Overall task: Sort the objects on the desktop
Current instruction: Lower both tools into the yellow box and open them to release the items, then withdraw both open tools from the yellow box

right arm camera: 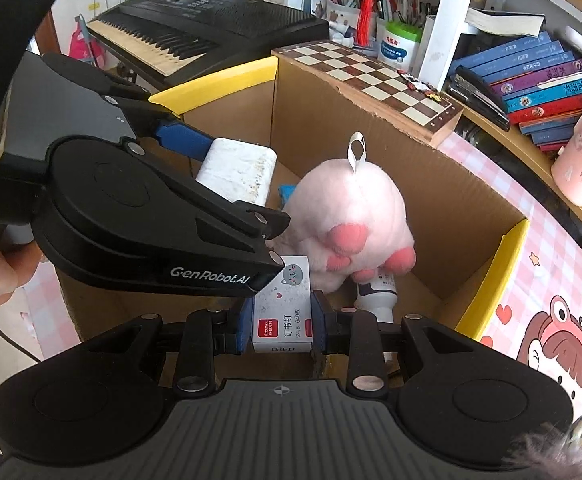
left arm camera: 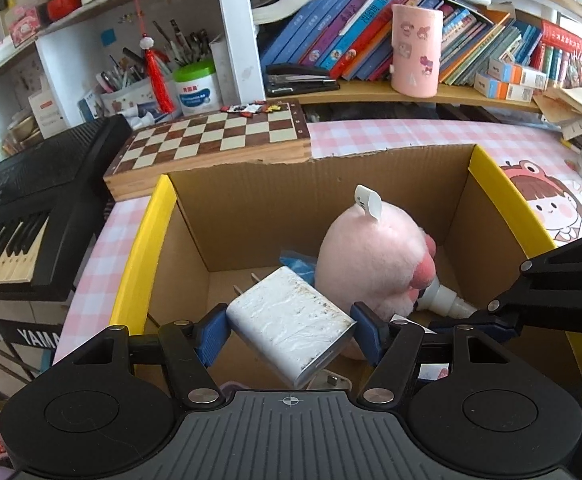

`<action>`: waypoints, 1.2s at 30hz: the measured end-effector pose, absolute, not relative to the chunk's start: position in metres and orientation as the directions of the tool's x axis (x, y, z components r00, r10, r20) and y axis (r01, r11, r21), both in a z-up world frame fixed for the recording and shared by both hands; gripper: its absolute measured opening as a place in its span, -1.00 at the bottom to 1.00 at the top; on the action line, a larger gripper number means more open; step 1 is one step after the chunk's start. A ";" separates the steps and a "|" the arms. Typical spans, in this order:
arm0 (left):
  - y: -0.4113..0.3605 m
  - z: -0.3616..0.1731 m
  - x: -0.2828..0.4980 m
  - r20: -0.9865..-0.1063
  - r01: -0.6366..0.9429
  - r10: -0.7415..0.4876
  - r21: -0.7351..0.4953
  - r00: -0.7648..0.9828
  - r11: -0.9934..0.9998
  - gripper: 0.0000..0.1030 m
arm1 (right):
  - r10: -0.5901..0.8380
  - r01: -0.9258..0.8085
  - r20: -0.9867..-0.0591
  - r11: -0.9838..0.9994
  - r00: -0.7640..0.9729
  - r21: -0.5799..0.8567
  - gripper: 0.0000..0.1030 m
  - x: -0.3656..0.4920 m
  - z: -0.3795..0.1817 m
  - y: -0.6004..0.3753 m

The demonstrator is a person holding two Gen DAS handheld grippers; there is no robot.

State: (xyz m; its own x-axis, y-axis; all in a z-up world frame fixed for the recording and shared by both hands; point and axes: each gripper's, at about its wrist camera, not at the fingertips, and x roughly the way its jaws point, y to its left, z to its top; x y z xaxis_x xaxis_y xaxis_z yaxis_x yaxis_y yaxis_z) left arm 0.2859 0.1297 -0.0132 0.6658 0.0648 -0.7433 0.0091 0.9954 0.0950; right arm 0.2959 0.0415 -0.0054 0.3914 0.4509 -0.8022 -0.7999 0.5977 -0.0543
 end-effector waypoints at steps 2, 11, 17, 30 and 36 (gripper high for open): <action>0.130 -0.013 0.286 -0.738 0.005 0.067 0.095 0.672 0.995 0.28 | 0.450 -0.799 -0.802 0.599 0.392 -0.055 -0.45 0.296 -0.005 0.041; 0.126 -0.003 0.277 -0.701 0.001 0.062 0.089 0.711 0.996 0.37 | 0.439 -0.788 -0.794 0.611 0.420 -0.079 -0.42 0.294 -0.004 0.041; 0.123 0.015 0.257 -0.640 -0.001 0.067 0.103 0.766 0.995 0.48 | 0.458 -0.760 -0.742 0.641 0.489 -0.105 0.00 0.289 0.002 0.037; 0.129 0.050 0.185 -0.512 -0.053 0.087 0.080 0.855 0.995 0.69 | 0.456 -0.609 -0.596 0.790 0.661 -0.071 0.02 0.256 0.035 0.014; 0.129 0.055 0.147 -0.488 -0.106 0.104 0.024 0.866 0.994 0.78 | 0.433 -0.541 -0.542 0.840 0.721 -0.049 0.02 0.215 0.048 -0.004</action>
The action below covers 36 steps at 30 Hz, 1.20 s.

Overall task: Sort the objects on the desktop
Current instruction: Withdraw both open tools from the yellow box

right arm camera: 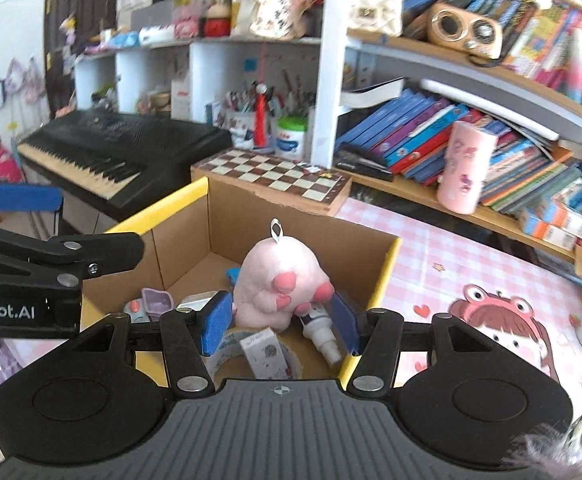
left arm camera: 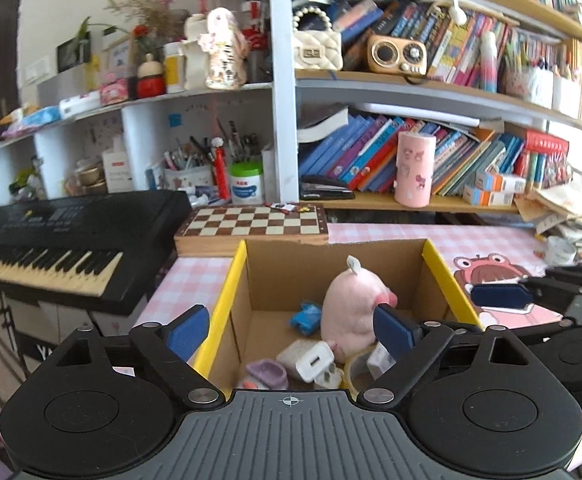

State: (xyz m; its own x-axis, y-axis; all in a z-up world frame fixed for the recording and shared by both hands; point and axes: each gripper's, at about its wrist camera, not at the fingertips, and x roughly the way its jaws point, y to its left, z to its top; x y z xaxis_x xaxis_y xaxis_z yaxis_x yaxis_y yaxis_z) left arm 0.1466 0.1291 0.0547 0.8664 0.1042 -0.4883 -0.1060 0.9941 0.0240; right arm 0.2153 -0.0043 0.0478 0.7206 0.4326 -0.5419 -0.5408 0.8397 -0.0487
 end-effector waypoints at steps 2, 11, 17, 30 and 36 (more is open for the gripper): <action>0.128 0.054 0.134 -0.483 -0.109 0.103 0.014 0.869 0.994 0.78 | 0.418 -0.517 -0.532 0.855 0.737 -0.044 0.02 0.200 0.049 -0.010; 0.117 0.042 0.076 -0.475 -0.100 0.084 -0.010 0.876 0.995 0.78 | 0.339 -0.407 -0.536 0.913 0.773 -0.009 0.02 0.130 0.042 -0.042; 0.106 0.023 0.049 -0.512 -0.079 0.063 -0.008 0.856 0.997 0.78 | 0.274 -0.326 -0.554 0.945 0.786 0.005 0.02 0.084 0.029 -0.060; 0.088 -0.001 0.017 -0.583 -0.070 0.074 0.031 0.809 0.997 0.85 | 0.128 -0.183 -0.608 0.983 0.783 -0.029 0.07 0.037 -0.001 -0.092; 0.078 -0.002 0.021 -0.590 -0.059 0.077 0.050 0.804 0.997 0.86 | 0.105 -0.146 -0.619 0.989 0.778 -0.016 0.24 0.036 -0.002 -0.107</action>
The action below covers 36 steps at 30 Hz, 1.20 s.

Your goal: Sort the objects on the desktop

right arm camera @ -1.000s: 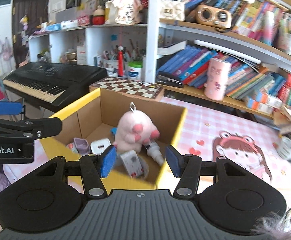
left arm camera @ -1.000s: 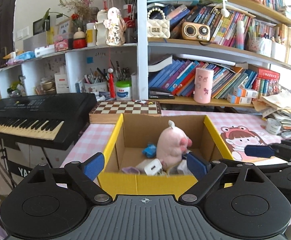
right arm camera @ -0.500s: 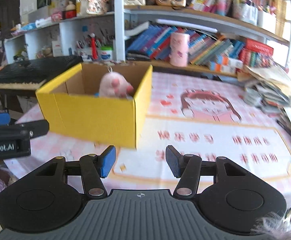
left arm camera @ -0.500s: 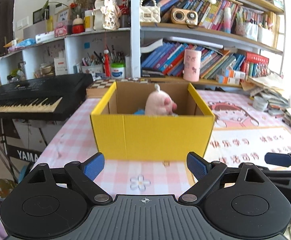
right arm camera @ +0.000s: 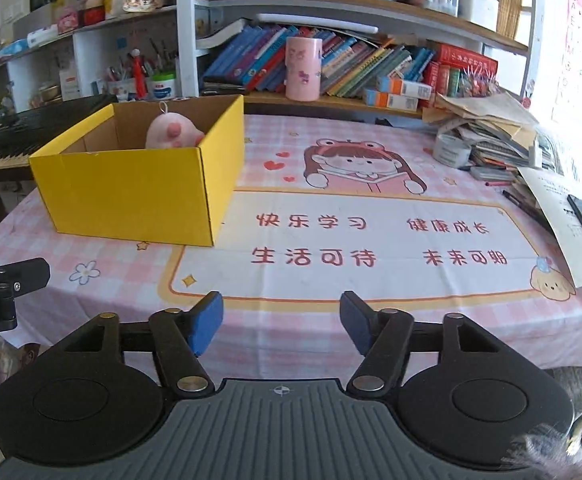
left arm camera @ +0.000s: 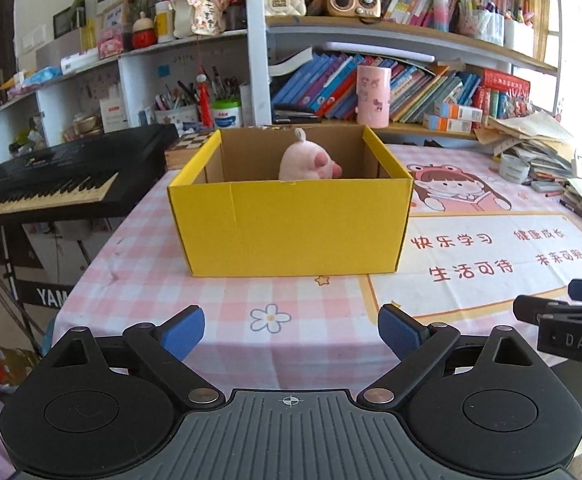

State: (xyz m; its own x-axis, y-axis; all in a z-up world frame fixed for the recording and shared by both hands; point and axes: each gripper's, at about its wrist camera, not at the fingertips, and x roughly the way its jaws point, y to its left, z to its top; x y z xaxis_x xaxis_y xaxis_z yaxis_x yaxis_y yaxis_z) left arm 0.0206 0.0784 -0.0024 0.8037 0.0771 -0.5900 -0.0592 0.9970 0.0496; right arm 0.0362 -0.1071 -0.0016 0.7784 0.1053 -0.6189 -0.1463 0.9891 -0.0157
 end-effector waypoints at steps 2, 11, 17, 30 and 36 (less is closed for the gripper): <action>0.075 -0.003 0.021 -0.592 -0.052 0.079 0.062 0.802 0.997 0.86 | 0.096 -0.141 -0.623 0.990 0.776 -0.023 0.34 0.038 -0.001 -0.108; 0.067 -0.005 0.023 -0.607 -0.018 0.058 0.073 0.793 0.997 0.96 | 0.114 -0.171 -0.635 0.985 0.764 -0.029 0.58 0.037 -0.003 -0.107; 0.063 -0.007 0.026 -0.615 0.008 0.037 0.071 0.788 0.997 0.96 | 0.106 -0.158 -0.641 0.987 0.760 -0.024 0.60 0.036 -0.003 -0.110; 0.061 -0.010 0.034 -0.624 0.044 0.018 0.083 0.781 0.996 0.97 | 0.076 -0.134 -0.657 0.990 0.750 -0.039 0.68 0.039 -0.005 -0.110; 0.060 -0.012 0.038 -0.633 0.052 0.018 0.092 0.774 0.994 0.98 | 0.081 -0.147 -0.658 0.988 0.749 -0.046 0.68 0.041 -0.004 -0.105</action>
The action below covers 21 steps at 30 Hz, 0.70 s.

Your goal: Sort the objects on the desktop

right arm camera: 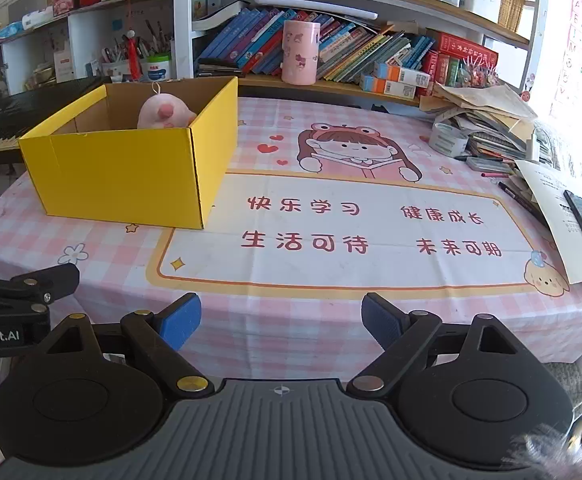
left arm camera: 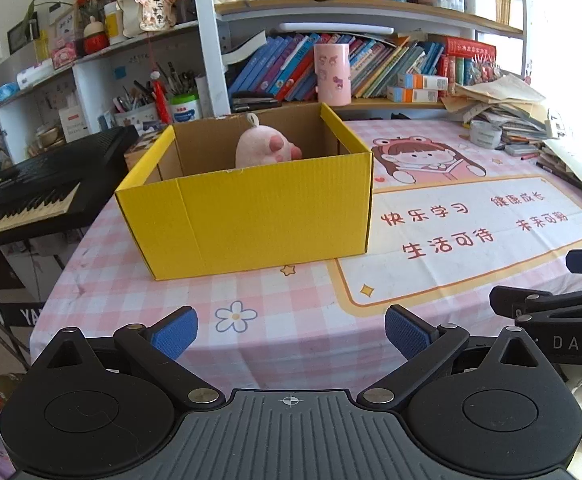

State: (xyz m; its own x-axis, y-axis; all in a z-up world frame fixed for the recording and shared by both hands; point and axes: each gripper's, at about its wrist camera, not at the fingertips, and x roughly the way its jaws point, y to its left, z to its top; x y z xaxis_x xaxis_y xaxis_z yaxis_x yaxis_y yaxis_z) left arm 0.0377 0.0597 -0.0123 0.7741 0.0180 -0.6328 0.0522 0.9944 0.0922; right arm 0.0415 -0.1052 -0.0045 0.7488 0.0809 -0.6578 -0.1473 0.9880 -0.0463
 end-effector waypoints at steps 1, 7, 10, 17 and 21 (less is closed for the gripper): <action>0.060 -0.013 0.038 -0.636 0.050 0.022 0.095 0.772 0.994 1.00 | 0.080 -0.147 -0.658 0.988 0.749 -0.046 0.68 0.041 -0.004 -0.105; 0.063 -0.015 0.042 -0.650 0.042 0.031 0.096 0.759 0.995 1.00 | 0.079 -0.141 -0.666 0.989 0.742 -0.040 0.69 0.045 -0.005 -0.104; 0.064 -0.015 0.042 -0.653 0.046 0.024 0.090 0.757 0.995 1.00 | 0.080 -0.141 -0.668 0.989 0.740 -0.039 0.69 0.046 -0.006 -0.102; 0.066 -0.015 0.042 -0.651 0.047 0.015 0.077 0.759 0.996 1.00 | 0.080 -0.143 -0.668 0.989 0.740 -0.040 0.69 0.047 -0.006 -0.102; 0.066 -0.015 0.043 -0.649 0.054 0.008 0.074 0.760 0.996 1.00 | 0.080 -0.143 -0.668 0.989 0.740 -0.040 0.69 0.047 -0.006 -0.101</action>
State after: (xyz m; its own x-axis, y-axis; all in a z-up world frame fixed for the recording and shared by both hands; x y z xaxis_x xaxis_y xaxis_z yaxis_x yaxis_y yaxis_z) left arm 0.0427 0.0656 -0.0151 0.7604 0.0075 -0.6494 0.0536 0.9958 0.0743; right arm 0.0472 -0.1014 -0.0062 0.7397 0.0803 -0.6681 -0.1433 0.9889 -0.0399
